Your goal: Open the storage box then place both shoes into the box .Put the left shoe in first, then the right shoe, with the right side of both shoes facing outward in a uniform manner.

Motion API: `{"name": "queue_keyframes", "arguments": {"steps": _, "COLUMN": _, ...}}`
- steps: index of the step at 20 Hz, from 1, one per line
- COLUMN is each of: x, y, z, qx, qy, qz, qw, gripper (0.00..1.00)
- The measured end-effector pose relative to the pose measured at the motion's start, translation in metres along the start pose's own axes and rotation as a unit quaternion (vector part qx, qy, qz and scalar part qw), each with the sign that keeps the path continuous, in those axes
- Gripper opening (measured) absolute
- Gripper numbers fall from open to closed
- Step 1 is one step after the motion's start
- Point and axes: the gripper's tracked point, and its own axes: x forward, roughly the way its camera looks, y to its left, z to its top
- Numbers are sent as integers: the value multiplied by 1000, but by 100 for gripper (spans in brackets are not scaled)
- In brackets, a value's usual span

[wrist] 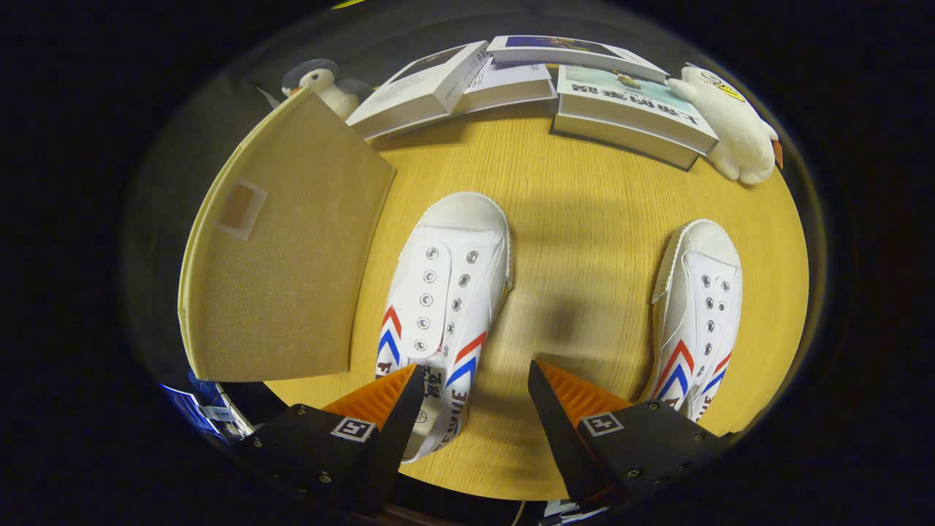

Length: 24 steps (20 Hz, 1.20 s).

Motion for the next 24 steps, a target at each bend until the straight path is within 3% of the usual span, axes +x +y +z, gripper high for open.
{"name": "queue_keyframes", "arguments": {"steps": 1, "x": 4, "y": 1, "z": -1, "qx": 2, "qy": 4, "qz": -1, "qw": 1000, "gripper": 87}}
{"name": "queue_keyframes", "arguments": {"steps": 3, "x": 11, "y": 1, "z": 2, "qx": 7, "qy": 8, "qz": -8, "qw": 1000, "gripper": 76}}
{"name": "queue_keyframes", "arguments": {"steps": 5, "x": 19, "y": 16, "z": 4, "qx": 22, "qy": 14, "qz": 25, "qw": 999, "gripper": 71}}
{"name": "queue_keyframes", "arguments": {"steps": 7, "x": 13, "y": 16, "z": 3, "qx": 17, "qy": 18, "qz": 25, "qw": 999, "gripper": 28}}
{"name": "queue_keyframes", "arguments": {"steps": 8, "x": 17, "y": 12, "z": 2, "qx": 28, "qy": 15, "qz": 26, "qw": 999, "gripper": 15}}
{"name": "queue_keyframes", "arguments": {"steps": 9, "x": 12, "y": 14, "z": 2, "qx": 53, "qy": 16, "qz": 35, "qw": 998, "gripper": 14}}
{"name": "queue_keyframes", "arguments": {"steps": 10, "x": 9, "y": 14, "z": 3, "qx": 62, "qy": 20, "qz": 38, "qw": 997, "gripper": 5}}
{"name": "queue_keyframes", "arguments": {"steps": 17, "x": -37, "y": 19, "z": 11, "qx": 88, "qy": 31, "qz": 62, "qw": 994, "gripper": 5}}
{"name": "queue_keyframes", "arguments": {"steps": 24, "x": -113, "y": 44, "z": 45, "qx": 67, "qy": -10, "qz": 69, "qw": 995, "gripper": 5}}
